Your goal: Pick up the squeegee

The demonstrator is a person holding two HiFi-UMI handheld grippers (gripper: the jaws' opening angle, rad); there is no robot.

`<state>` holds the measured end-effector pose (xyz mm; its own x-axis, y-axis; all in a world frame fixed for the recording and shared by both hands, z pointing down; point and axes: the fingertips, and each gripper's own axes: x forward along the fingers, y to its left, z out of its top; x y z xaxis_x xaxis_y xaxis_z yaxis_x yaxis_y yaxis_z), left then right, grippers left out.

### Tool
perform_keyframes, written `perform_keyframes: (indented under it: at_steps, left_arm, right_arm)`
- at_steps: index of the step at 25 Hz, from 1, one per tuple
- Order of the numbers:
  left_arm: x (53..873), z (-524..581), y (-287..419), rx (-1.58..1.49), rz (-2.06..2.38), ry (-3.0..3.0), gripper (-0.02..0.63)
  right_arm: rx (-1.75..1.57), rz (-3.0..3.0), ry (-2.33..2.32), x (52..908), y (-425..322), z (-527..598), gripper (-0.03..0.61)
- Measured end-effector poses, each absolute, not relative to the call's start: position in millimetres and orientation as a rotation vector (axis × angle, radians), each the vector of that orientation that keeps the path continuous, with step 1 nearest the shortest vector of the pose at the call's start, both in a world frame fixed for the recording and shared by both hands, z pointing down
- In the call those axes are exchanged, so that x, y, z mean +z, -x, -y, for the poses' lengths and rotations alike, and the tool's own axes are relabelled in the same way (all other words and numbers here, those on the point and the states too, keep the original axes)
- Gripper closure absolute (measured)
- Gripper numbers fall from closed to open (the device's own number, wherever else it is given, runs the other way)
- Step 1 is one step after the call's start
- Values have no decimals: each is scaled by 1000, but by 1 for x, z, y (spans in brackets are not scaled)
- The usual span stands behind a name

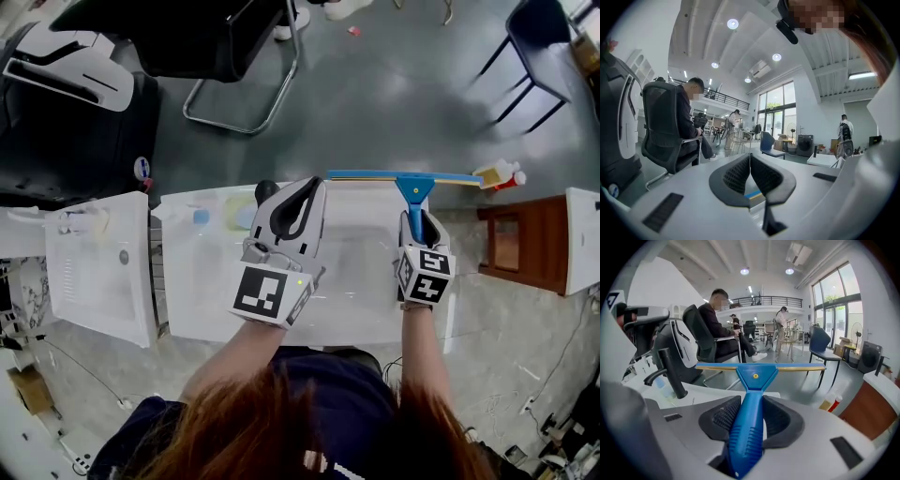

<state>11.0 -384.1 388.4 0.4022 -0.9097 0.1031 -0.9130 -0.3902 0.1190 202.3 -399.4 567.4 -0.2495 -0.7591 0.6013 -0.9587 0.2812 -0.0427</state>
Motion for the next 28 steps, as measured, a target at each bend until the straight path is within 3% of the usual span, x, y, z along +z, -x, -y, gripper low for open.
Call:
perform_keyframes:
  at_steps: [16,28]
  left_arm:
    - [341,371,2,4,1699,-2528,592]
    - [317,358,9,-19,1725,-2561,592]
  right_arm:
    - [132,2383,-1788,367,-195,389,419]
    - [-56,2521,-1860,300,-188,359,419]
